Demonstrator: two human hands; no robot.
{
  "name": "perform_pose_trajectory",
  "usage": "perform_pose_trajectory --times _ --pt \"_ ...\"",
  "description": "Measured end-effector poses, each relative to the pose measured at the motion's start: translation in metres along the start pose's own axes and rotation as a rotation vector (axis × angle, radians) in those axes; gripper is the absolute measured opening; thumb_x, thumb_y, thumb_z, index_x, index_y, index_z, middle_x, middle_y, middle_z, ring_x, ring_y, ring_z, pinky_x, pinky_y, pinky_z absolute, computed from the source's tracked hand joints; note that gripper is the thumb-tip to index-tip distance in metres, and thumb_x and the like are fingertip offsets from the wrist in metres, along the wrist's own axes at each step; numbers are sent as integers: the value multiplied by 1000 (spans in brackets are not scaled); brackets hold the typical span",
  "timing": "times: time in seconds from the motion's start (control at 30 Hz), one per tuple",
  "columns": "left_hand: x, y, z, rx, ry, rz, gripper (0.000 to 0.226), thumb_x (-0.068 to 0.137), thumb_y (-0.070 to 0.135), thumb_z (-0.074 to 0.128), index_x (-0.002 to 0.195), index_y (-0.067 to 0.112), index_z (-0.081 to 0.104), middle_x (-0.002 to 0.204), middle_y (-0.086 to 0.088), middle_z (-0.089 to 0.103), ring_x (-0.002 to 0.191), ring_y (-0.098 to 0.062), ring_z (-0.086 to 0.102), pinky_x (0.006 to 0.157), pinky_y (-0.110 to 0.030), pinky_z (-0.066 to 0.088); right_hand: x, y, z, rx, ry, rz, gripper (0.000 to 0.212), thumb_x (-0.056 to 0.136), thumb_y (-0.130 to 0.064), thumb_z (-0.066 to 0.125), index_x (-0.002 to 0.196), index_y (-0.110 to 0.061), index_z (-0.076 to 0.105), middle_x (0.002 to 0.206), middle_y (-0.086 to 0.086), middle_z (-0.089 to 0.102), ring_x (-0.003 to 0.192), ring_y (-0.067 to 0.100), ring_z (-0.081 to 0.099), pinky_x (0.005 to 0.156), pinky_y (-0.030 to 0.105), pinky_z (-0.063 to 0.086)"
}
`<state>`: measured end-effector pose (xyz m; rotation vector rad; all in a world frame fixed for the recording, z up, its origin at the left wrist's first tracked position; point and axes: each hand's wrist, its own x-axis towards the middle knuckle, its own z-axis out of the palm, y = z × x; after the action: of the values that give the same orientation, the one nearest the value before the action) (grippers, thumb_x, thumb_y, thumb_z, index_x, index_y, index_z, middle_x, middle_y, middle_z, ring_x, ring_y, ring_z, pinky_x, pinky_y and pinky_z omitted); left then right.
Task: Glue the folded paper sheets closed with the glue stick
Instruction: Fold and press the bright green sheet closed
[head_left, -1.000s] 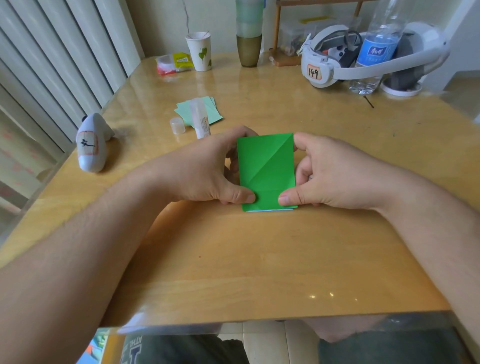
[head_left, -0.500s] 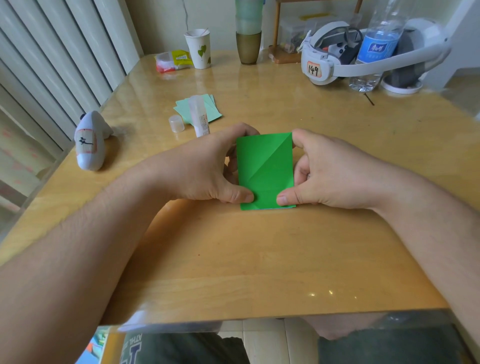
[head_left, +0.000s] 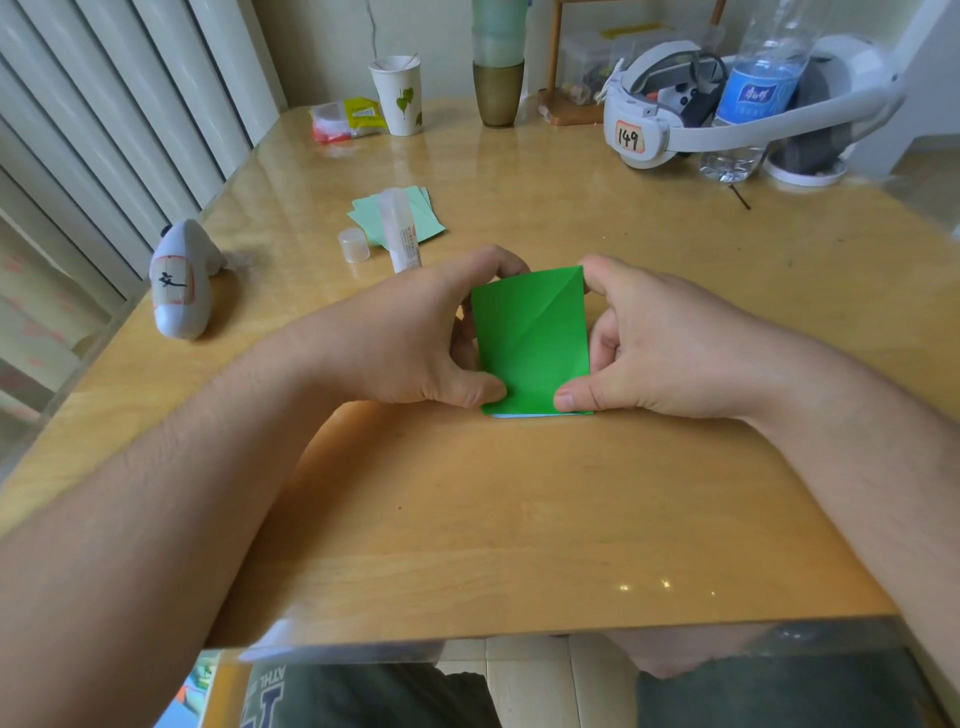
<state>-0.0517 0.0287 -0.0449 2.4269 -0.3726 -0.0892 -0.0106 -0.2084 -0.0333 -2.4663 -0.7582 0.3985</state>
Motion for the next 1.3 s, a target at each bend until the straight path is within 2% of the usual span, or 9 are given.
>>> perform_pose_trajectory --times 0.23,0.43,0.53,0.63,0.83,0.9,1.0,1.07,1.3 --pt "0 -1 0 -68 -5 6 76 70 21 95 128 37 50 96 -4 63 65 -7 61 63 -25 55 0 1 0 9 -3 -11 66 68 -38 96 111 -33 46 71 -10 74 55 4 61 61 38 53" --pt "2 -6 -3 104 59 -13 68 70 40 95 123 37 54 79 9 57 67 -3 53 64 -17 44 1 3 1 26 -5 -42 67 67 -37 96 111 -35 47 72 -9 73 61 7 65 68 42 56" --pt "4 -8 -6 110 32 -74 40 73 46 92 98 28 65 67 17 57 61 -3 50 59 -17 40 1 4 2 43 -4 -65 70 68 -34 96 116 -40 46 73 -7 74 60 8 65 70 43 57" --pt "5 -9 -7 95 14 -101 35 76 46 90 85 21 67 59 17 52 58 -6 46 55 -20 38 3 5 2 55 -8 -77 67 68 -33 96 112 -42 47 73 -6 73 58 6 63 69 42 56" --pt "3 -11 -6 -270 3 -26 34 82 48 82 100 19 77 101 -18 75 97 -43 66 92 -59 53 5 9 3 114 -16 -111 55 69 -28 96 96 -49 53 70 -7 70 61 5 63 63 34 51" --pt "1 -8 -6 -299 -52 -19 33 84 40 86 104 16 75 104 -16 75 93 -35 69 88 -53 55 6 9 3 110 -24 -107 51 70 -27 96 99 -42 57 70 -6 71 60 5 63 63 34 52" --pt "-1 -7 -5 -188 -128 -18 32 82 24 89 108 19 71 96 6 77 85 -8 70 76 -22 54 6 9 3 81 -21 -83 43 70 -29 96 93 -33 60 71 -9 71 57 2 60 62 34 52" --pt "-1 -6 -4 -148 -124 -19 30 80 21 91 101 22 70 84 15 72 73 -1 64 68 -14 48 6 9 3 83 -25 -87 42 70 -30 96 91 -34 60 69 -9 70 57 2 60 61 34 52" --pt "2 -6 -1 62 -48 -63 42 69 48 95 89 28 64 69 11 61 64 -7 54 64 -33 49 7 10 2 81 -36 -82 42 71 -32 95 94 -30 61 70 -7 68 57 3 58 63 36 52"
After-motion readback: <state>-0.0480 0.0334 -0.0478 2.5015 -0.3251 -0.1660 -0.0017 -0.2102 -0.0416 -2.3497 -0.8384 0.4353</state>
